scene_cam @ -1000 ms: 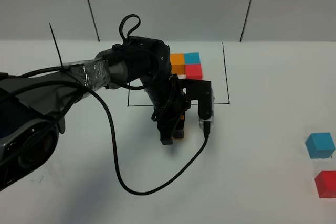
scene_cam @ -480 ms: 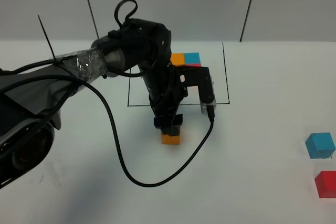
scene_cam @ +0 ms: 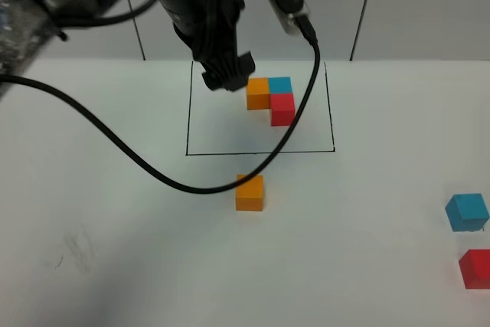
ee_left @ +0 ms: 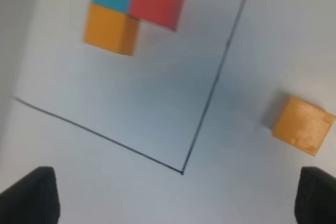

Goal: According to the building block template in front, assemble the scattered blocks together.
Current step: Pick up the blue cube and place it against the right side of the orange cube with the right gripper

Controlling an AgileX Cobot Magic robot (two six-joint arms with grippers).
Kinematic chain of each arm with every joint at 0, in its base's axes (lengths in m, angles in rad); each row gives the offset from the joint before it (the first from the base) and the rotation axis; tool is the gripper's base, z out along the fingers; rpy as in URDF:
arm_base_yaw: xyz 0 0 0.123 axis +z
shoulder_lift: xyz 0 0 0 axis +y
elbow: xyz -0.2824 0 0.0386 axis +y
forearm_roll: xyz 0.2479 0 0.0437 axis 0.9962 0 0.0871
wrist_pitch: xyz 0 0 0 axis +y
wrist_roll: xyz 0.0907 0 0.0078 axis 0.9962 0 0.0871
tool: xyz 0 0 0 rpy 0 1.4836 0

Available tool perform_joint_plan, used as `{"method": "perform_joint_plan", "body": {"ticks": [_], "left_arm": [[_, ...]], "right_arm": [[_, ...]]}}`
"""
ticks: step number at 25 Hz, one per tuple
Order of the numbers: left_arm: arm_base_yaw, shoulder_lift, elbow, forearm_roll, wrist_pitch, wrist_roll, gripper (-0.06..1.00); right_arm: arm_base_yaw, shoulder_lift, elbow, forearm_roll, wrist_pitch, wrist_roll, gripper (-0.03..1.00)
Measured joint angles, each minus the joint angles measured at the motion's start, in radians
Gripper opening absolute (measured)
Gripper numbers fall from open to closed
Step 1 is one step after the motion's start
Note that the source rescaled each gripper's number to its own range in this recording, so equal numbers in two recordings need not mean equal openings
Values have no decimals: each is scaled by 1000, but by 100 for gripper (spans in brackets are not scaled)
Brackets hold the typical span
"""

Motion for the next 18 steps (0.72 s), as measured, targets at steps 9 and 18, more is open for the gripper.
{"method": "perform_joint_plan", "body": {"ticks": [9,18], "left_arm": [[0,-429,-1,161,1,-229,97],[0,-908,247,158,1,-207,90]], "right_arm": [[0,0,0,0,0,0,0],[0,0,0,0,0,0,0]]}}
